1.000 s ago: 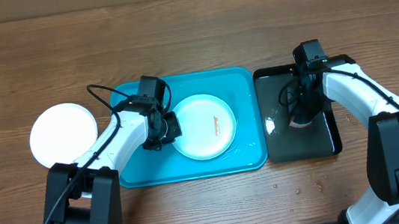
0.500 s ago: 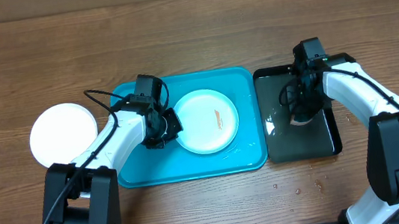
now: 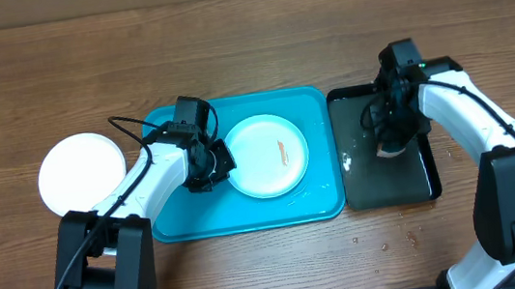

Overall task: Clean dirty plates on tray and stack at the side
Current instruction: 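Grasp the green sponge with the right gripper and lift it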

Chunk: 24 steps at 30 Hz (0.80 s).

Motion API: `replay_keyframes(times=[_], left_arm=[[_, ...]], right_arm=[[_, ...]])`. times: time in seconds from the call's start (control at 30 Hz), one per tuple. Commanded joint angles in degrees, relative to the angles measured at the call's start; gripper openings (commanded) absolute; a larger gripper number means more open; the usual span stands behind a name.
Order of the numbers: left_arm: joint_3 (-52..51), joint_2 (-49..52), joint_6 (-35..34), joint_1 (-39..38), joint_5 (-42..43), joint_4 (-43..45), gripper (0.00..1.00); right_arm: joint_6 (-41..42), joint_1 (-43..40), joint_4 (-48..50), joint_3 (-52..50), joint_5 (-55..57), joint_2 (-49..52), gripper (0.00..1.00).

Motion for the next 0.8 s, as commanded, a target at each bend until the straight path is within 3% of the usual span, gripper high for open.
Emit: replay_keyframes(times=[0.0, 0.3, 0.37, 0.5, 0.67, 0.77], left_arm=[[0.8, 0.2, 0.1, 0.2, -1.2, 0.0, 0.05], [0.7, 0.2, 0.1, 0.2, -3.4, -0.4, 0.04], [0.7, 0.2, 0.1, -0.1, -3.4, -0.4, 0.16], [0.7, 0.2, 0.1, -1.2, -3.9, -0.4, 0.22], [0.6, 0.2, 0.1, -2.2, -6.7, -0.4, 0.19], [0.3, 0.2, 0.1, -2.2, -6.6, -0.4, 0.12]], right_arm=[[-0.6, -0.1, -1.7, 4.8, 0.5, -0.6, 0.04], [-0.6, -0.1, -5.7, 8.1, 0.6, -0.6, 0.04], [-0.6, -0.1, -6.3, 8.0, 0.6, -0.6, 0.04], [-0.5, -0.1, -6.5, 8.0, 0.5, -0.6, 0.04], [-0.6, -0.1, -6.6, 8.0, 0.6, -0.6, 0.04], [-0.6, -0.1, -6.6, 8.0, 0.6, -0.6, 0.04]])
